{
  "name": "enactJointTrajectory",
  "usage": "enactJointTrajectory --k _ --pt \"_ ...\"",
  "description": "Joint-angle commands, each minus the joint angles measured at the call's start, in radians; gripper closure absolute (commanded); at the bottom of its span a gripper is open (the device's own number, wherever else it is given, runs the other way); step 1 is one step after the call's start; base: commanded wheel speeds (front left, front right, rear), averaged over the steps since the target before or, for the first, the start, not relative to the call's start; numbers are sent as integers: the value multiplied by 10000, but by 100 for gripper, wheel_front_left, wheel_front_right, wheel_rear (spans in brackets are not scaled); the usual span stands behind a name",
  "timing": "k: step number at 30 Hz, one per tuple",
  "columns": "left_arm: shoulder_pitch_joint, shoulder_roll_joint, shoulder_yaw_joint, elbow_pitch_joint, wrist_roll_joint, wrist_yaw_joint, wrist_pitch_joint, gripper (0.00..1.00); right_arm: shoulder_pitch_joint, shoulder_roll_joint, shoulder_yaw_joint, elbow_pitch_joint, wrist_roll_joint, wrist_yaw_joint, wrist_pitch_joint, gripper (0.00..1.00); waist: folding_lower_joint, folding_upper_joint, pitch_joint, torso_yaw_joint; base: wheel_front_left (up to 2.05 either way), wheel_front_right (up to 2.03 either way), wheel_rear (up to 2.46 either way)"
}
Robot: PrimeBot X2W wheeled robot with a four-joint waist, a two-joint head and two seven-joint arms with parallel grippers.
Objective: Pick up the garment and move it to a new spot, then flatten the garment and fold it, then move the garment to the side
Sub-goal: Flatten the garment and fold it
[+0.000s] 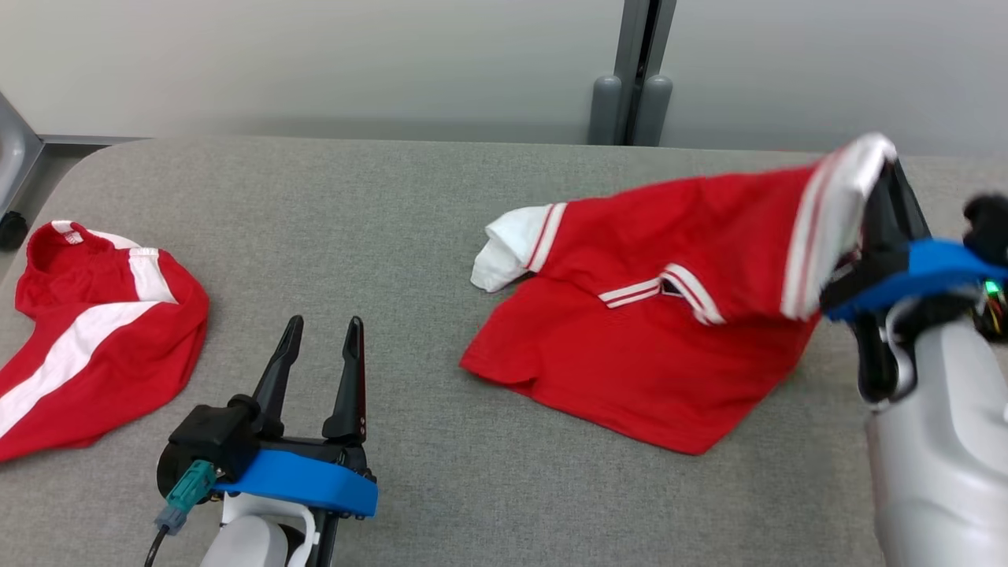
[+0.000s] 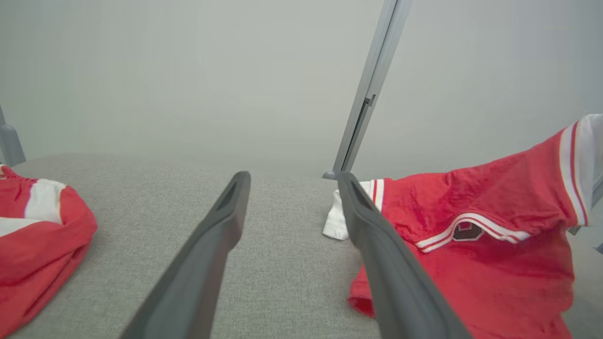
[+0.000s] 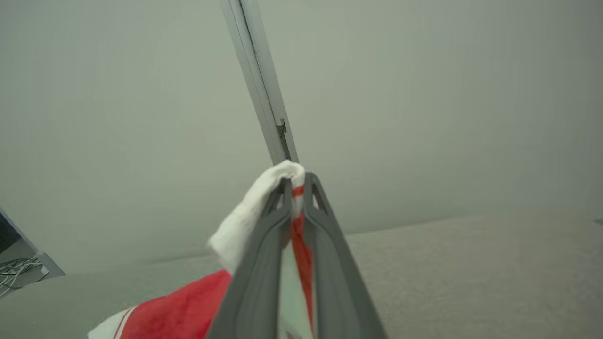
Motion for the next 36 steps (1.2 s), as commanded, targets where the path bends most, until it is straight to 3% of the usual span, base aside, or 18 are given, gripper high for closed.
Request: enactJointTrajectory --k 1,6,7,8,9,12,18,26,31,36 --pt "-105 15 -4 5 33 -31 -26 0 379 -43 -381 -34 -319 4 -25 100 -1 0 7 -34 0 0 0" --pt "-101 46 8 37 31 -53 -26 0 1483 -40 -1523 -251 -1436 4 209 100 -1 0 -25 -131 0 0 0" --pt "-85 39 -3 52 28 -60 -26 0 1661 -43 -1652 -326 -1674 4 282 93 -1 0 -41 -143 0 0 0" --pt "-66 33 -16 75 24 -68 -26 0 1891 -40 -1751 -363 -1837 3 404 4 -1 0 -74 -152 0 0 0" --pt "-40 26 -29 95 19 -76 -26 0 2112 -39 -1853 -428 -2007 4 534 0 -1 0 -110 -156 0 0 0" --pt "26 -4 -81 154 8 -77 -26 0 2691 -43 -2134 -879 -2495 4 951 0 -1 0 -213 -136 0 0 0" --pt "103 -50 -81 194 -29 -60 -26 0 4079 -40 -1947 -2317 -2011 4 1840 0 -1 0 -446 -124 0 0 0" --pt "234 54 40 54 11 -3 -26 0 5042 -37 596 -4625 -1223 4 3210 0 -1 0 -491 -381 0 0 0" --pt "125 79 30 -36 36 5 -26 0 4643 -40 1714 -4501 -1689 3 4030 0 -1 0 -321 -355 0 0 0" --pt "-74 63 -52 -90 81 -42 -26 0 3769 -40 2312 -3339 -2375 3 4766 0 -1 0 -3 -178 0 0 0"
